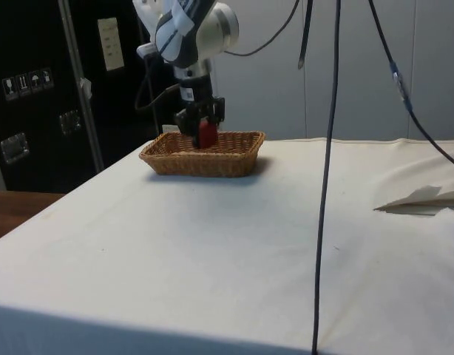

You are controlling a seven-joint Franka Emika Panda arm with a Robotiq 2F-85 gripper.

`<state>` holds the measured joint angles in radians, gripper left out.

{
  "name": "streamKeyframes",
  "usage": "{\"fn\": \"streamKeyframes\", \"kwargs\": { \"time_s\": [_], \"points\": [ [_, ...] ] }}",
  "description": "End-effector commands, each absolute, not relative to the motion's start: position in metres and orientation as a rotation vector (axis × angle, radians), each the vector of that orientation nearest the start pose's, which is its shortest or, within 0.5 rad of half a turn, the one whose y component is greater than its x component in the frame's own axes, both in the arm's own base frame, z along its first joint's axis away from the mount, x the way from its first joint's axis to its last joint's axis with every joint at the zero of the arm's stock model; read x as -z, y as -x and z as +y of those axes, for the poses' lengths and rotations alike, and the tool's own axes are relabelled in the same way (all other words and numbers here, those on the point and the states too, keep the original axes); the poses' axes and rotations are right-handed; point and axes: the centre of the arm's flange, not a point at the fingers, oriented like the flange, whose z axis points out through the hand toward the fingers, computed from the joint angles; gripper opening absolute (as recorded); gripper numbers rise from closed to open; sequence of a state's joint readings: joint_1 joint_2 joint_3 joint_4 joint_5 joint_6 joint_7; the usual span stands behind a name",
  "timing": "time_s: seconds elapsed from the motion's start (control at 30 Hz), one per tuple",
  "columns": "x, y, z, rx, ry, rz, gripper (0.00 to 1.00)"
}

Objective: Pick up the cube and place it into the basket.

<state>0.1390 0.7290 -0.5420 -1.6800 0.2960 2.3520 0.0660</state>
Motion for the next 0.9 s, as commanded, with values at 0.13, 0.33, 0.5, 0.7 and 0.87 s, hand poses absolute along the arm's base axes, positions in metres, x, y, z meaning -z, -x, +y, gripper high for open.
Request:
{"fn": "streamKeyframes", "kwargs": {
  "time_s": [0.13, 0.33, 0.5, 0.7, 0.87],
  "points": [
    [-0.221, -0.646, -0.222, 0.057, 3.144, 0.89, 0.01],
    [-0.208, -0.645, -0.222, 0.051, 3.11, 0.882, 0.01],
    [-0.203, -0.644, -0.223, 0.045, 3.098, 0.882, 0.01],
    [-0.197, -0.642, -0.224, 0.032, 3.092, 0.888, 0.01],
    [-0.196, -0.643, -0.226, 0.031, 3.085, 0.885, 0.01]
  ]
}}
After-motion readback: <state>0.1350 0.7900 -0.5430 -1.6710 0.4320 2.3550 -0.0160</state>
